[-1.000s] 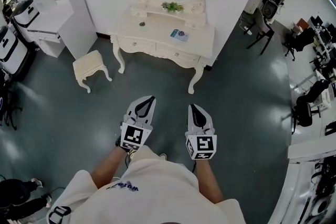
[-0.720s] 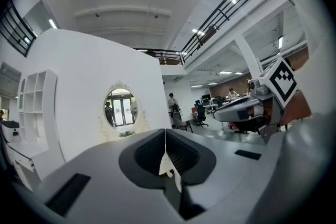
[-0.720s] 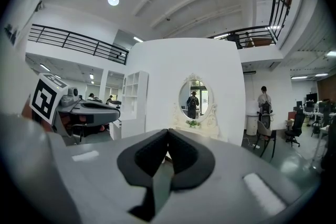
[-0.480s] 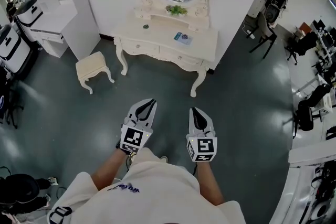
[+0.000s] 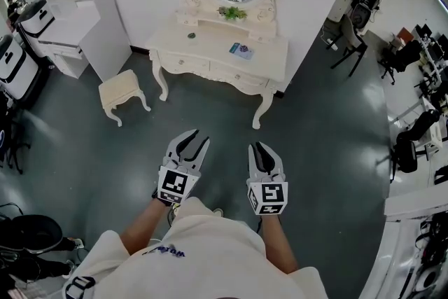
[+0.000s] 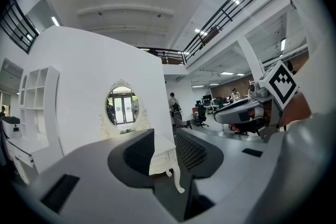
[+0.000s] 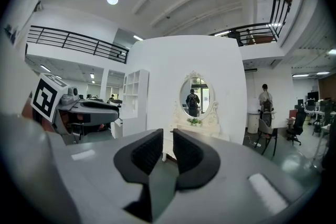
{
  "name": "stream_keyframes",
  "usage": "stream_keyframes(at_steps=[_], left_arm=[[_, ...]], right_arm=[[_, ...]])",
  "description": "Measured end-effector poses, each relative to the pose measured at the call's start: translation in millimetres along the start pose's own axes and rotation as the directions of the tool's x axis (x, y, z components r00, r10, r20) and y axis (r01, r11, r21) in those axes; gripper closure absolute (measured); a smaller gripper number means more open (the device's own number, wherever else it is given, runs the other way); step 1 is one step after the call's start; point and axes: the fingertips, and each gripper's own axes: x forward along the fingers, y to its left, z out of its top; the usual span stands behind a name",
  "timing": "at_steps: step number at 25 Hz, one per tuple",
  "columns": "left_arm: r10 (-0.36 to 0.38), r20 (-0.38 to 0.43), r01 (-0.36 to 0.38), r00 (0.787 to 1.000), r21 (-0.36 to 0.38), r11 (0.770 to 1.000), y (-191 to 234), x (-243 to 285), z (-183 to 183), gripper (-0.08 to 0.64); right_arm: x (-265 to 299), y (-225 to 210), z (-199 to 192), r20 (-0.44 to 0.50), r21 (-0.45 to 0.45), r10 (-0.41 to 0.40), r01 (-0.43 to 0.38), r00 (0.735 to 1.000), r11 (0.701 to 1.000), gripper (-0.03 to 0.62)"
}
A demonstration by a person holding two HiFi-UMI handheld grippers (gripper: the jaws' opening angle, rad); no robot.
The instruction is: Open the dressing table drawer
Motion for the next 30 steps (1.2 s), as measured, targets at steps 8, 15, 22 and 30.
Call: stream_keyframes(at_steps=[8, 15, 22, 30], left_arm=[[-0.012, 0.002, 0.012, 1.000, -0.017, 1.000, 2, 3, -1, 0.354], [0.005, 0.006, -0.005, 1.000, -0.059, 0.998, 5, 3, -6, 0.276], [0.006, -0.012, -0.007, 1.000, -0.057, 0.998, 9, 0, -14, 0.218], [-0.007, 0.003, 0.007, 1.000, -0.056, 0.998, 5, 0, -10, 0.199]], right_arm=[[3, -1, 0, -0.002, 0.010, -0.003, 0.003, 1.000, 1.000, 0.473], [1, -5, -1, -0.004, 0.013, -0.010, 0.010, 1.000, 1.000, 0.440], [2, -2, -8, -0.020, 0.024, 0.001, -0.001, 1.000, 1.000, 0.389], [-1, -9, -6, -0.017, 0.033, -0.015, 0.015, 1.000, 0.999, 0.373]])
